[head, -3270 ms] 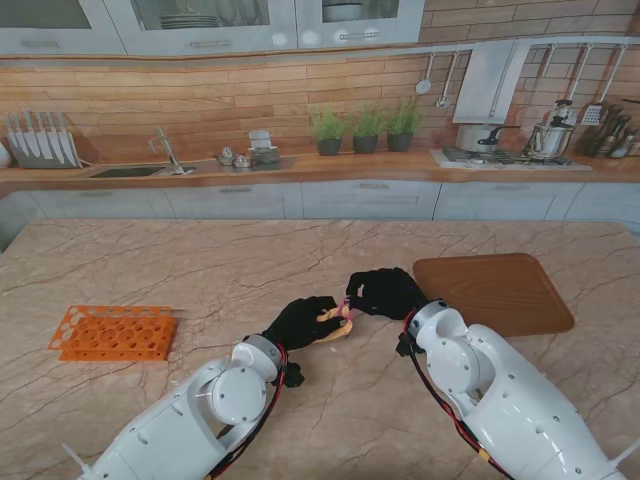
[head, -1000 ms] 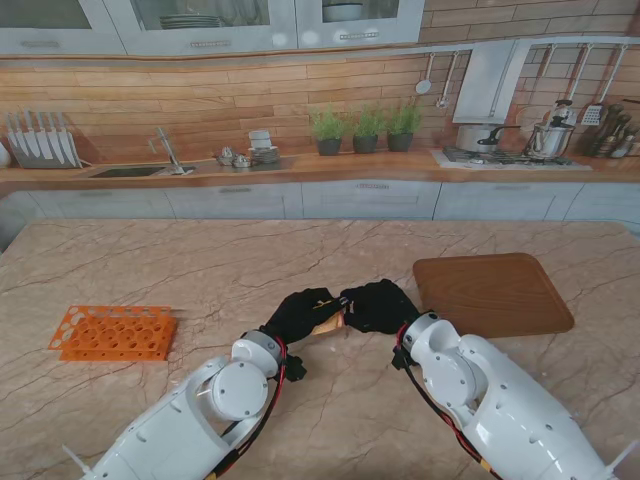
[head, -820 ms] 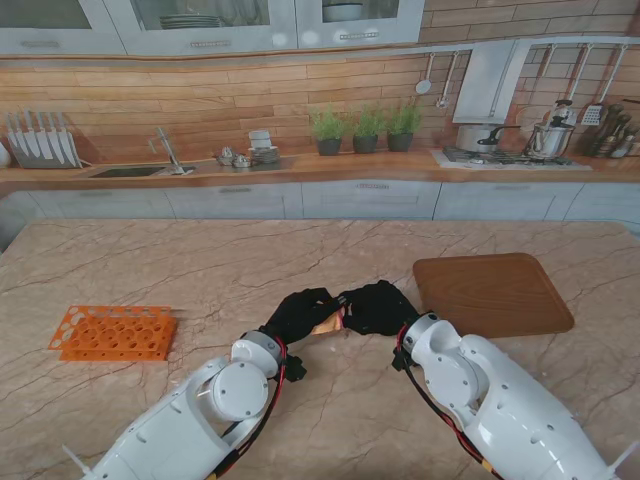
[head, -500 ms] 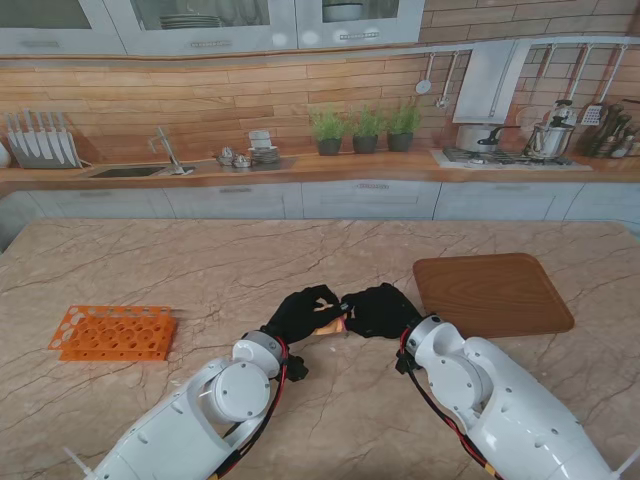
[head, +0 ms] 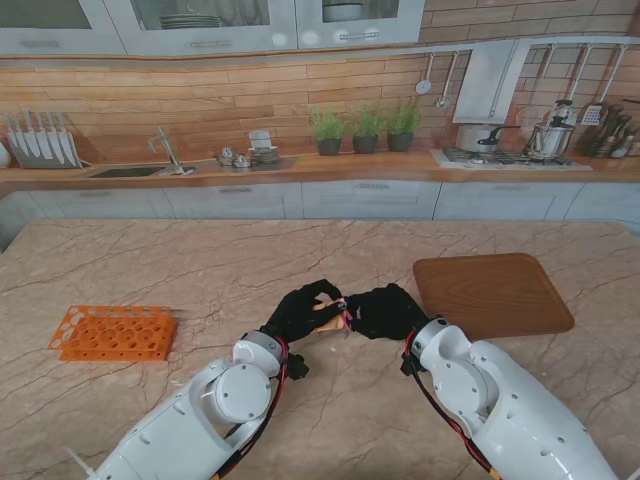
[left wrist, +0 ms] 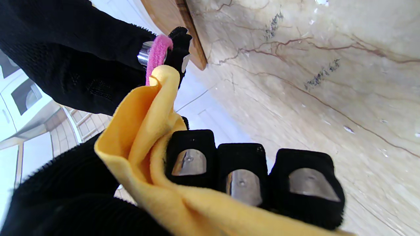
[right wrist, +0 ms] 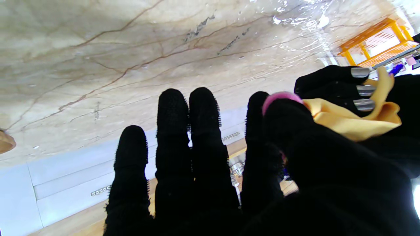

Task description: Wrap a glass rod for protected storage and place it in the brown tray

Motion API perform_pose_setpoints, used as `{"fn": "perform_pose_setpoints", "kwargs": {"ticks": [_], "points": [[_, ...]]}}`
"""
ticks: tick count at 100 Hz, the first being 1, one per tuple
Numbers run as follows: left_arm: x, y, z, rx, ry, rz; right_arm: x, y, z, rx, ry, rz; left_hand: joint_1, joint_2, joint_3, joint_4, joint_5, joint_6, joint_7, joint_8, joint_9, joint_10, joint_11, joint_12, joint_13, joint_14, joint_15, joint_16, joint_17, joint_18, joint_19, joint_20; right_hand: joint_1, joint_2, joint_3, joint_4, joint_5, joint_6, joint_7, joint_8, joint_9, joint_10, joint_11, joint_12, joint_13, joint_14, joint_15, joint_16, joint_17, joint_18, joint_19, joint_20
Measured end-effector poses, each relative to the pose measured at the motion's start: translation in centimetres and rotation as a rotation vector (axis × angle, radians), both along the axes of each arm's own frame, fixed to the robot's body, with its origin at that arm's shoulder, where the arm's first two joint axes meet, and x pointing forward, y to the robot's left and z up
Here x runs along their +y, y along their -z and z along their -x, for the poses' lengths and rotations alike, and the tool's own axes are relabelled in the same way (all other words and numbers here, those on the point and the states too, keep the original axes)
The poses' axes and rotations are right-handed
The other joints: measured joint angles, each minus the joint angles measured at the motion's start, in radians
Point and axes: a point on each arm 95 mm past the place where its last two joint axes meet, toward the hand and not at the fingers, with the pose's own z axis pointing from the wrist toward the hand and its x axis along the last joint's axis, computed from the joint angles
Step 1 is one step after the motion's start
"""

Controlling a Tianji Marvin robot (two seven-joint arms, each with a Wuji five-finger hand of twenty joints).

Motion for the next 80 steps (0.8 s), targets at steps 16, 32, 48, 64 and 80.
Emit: {"fn": "perform_pose_setpoints", "kwargs": {"ticks": [16,32,48,64,80], "points": [[0.08,0.06,-0.11,-0.013,-0.005,-0.005,-0.04,-0.09,0.06,-0.007,0.004,0.006,0.025,0.0,-0.009,0.0,0.038,-0.023,0.038,-0.001,-0.005,0.012,-0.002,0.007,0.0,0.008,0.0,0.0,0.0,0.001,0.0,0.0,0.0,0.0,0.0,0.0,0.0,-0.001,0.0,0.0,0.0,0.0,0.0,0.0,0.0,0.0,0.0,0.0,0.0,0.0,0.0,0.0],[0.11,-0.01,-0.16,-0.015,-0.012,0.0,-0.21,-0.26,0.21,-0.042,0.011,0.018,0.037,0.0,-0.018,0.0,0.038,-0.023,0.104,0.036,-0.008,0.017,-0.002,0.008,0.0,0.009,0.0,0.0,0.0,0.001,0.0,0.0,0.0,0.0,0.0,0.0,0.0,-0.001,0.0,-0.001,0.0,0.0,0.0,0.0,0.0,0.0,0.0,0.0,0.0,0.0,0.0,0.0],[0.12,-0.08,-0.19,-0.016,-0.02,0.006,-0.46,-0.52,0.44,-0.118,0.021,0.027,0.044,0.0,-0.018,0.0,0.038,0.001,0.164,0.07,-0.008,0.017,-0.002,0.008,0.0,0.009,0.0,0.0,0.0,0.001,0.0,0.0,0.0,0.0,0.0,-0.001,0.0,-0.002,0.0,-0.001,0.011,-0.001,0.0,0.0,0.001,0.0,0.0,0.0,0.003,0.0,0.0,0.0],[0.12,-0.11,-0.22,-0.015,-0.026,0.006,-0.6,-0.6,0.7,-0.137,0.001,0.034,0.052,0.0,-0.026,0.0,0.038,0.014,0.184,0.083,-0.008,0.017,-0.002,0.008,0.0,0.009,0.0,0.0,0.0,0.001,0.0,0.0,0.0,-0.001,0.0,-0.001,0.0,-0.004,0.0,0.001,0.011,-0.003,0.002,0.0,0.007,-0.002,0.0,0.0,0.011,0.0,0.0,0.0],[0.13,-0.08,-0.25,0.0,-0.037,0.011,-0.59,-0.92,0.93,-0.178,-0.038,0.051,0.061,0.0,-0.032,0.0,0.038,0.044,0.206,0.097,-0.009,0.018,-0.002,0.01,0.0,0.009,0.0,0.0,0.0,0.002,0.0,0.0,0.0,-0.003,-0.001,-0.002,0.0,-0.01,0.0,0.017,0.011,-0.009,0.006,0.0,0.015,-0.004,0.0,0.0,0.012,0.0,0.0,0.0]]}}
